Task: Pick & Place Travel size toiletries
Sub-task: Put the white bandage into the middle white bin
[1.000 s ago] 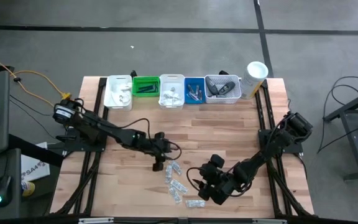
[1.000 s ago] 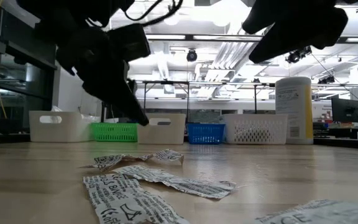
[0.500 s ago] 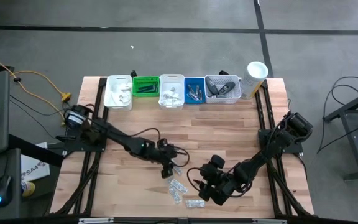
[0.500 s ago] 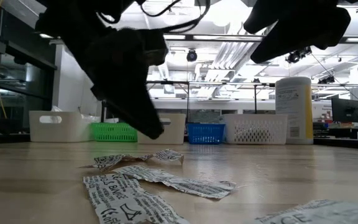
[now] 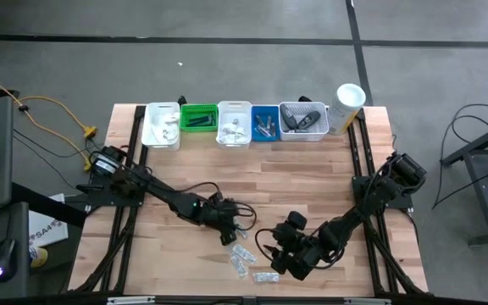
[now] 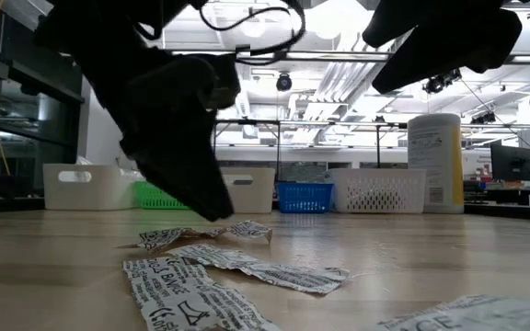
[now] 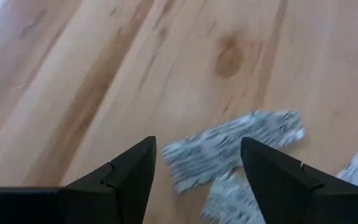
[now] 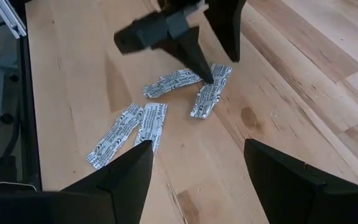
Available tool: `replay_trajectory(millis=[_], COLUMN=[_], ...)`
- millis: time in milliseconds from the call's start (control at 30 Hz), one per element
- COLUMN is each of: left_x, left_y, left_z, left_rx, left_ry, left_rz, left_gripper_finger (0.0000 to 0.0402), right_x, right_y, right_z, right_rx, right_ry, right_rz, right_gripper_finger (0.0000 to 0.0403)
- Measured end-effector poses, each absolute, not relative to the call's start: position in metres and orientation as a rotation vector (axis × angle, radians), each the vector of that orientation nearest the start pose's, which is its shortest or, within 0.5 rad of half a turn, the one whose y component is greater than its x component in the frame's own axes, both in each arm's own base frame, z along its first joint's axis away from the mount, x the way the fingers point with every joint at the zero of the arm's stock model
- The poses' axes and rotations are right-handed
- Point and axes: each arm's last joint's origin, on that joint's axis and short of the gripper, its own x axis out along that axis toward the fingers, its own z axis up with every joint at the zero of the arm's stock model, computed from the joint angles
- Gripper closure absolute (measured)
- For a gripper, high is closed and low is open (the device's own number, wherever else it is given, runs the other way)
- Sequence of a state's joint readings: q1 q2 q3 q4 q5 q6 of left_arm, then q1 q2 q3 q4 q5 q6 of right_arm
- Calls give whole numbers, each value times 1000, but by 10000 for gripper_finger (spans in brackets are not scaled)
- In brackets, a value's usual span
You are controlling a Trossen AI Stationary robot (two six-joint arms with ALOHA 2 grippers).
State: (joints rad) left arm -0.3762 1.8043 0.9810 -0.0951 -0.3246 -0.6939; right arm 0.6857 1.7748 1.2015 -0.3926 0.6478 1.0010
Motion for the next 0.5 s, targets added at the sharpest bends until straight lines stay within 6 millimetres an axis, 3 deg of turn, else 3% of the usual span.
replay_trajectory(millis=[500], left_x=[332], left_y=[-120], left_z=[123], left_rx=[-310], left_ry=[864], left_rz=[314], left_gripper_finger=[173], right_x=[293], right_y=[218], right_z=[205], right_rx=[362], right_ry=[666], right_rz=[-326], right_gripper_finger=[157])
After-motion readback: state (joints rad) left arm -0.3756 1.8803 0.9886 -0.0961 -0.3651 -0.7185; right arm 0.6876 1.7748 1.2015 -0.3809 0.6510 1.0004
